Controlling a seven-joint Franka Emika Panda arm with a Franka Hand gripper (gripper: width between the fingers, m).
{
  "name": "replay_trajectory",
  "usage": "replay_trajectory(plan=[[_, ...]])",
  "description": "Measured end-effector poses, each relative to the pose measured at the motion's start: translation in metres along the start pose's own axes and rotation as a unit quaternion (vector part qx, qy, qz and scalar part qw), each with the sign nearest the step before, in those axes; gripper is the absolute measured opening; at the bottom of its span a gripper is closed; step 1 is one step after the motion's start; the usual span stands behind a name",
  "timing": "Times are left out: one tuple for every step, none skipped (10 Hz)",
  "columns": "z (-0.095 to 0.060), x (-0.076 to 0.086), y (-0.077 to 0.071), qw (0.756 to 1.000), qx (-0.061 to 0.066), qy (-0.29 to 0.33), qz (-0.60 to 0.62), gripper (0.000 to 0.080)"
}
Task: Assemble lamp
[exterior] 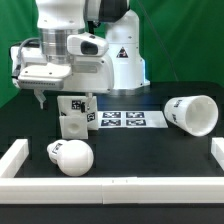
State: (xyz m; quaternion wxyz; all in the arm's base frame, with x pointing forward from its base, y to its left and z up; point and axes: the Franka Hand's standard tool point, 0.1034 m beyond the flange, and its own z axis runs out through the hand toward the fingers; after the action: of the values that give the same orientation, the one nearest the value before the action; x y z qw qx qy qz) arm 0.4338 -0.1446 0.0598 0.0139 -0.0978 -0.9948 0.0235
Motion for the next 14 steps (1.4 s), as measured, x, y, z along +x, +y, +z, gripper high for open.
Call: replay_trajectory(plan=[[-0.005, -0.006, 0.003, 0.998, 0.001, -0.003, 0.057, 0.0698], [-0.014, -0.017, 0.009, 0.992, 0.003, -0.012, 0.124, 0.0698], [-0.017, -0.020, 0.013, 0.984, 0.002, -0.014, 0.176, 0.0698], [-0.025, -0.029, 0.015, 0.975, 0.006, -0.016, 0.222, 0.0698], [-0.036, -0.043, 0.018, 0.967, 0.005, -0.027, 0.255, 0.0698], [-0.043, -0.054, 0.024, 0.945, 0.001, -0.036, 0.324, 0.0698], [-0.045, -0.059, 0.032, 0.916, -0.011, -0.046, 0.398, 0.0698], [-0.042, -0.059, 0.040, 0.894, -0.020, -0.048, 0.444, 0.0698], [-0.041, -0.058, 0.038, 0.889, -0.019, -0.045, 0.455, 0.0698], [-0.041, -0.058, 0.038, 0.870, -0.021, -0.044, 0.491, 0.0698], [-0.041, -0.058, 0.039, 0.851, -0.023, -0.043, 0.524, 0.0698], [-0.041, -0.058, 0.039, 0.833, -0.024, -0.042, 0.550, 0.0698], [-0.042, -0.058, 0.039, 0.810, -0.028, -0.042, 0.584, 0.0698], [-0.048, -0.062, 0.038, 0.762, -0.037, -0.044, 0.645, 0.0698]])
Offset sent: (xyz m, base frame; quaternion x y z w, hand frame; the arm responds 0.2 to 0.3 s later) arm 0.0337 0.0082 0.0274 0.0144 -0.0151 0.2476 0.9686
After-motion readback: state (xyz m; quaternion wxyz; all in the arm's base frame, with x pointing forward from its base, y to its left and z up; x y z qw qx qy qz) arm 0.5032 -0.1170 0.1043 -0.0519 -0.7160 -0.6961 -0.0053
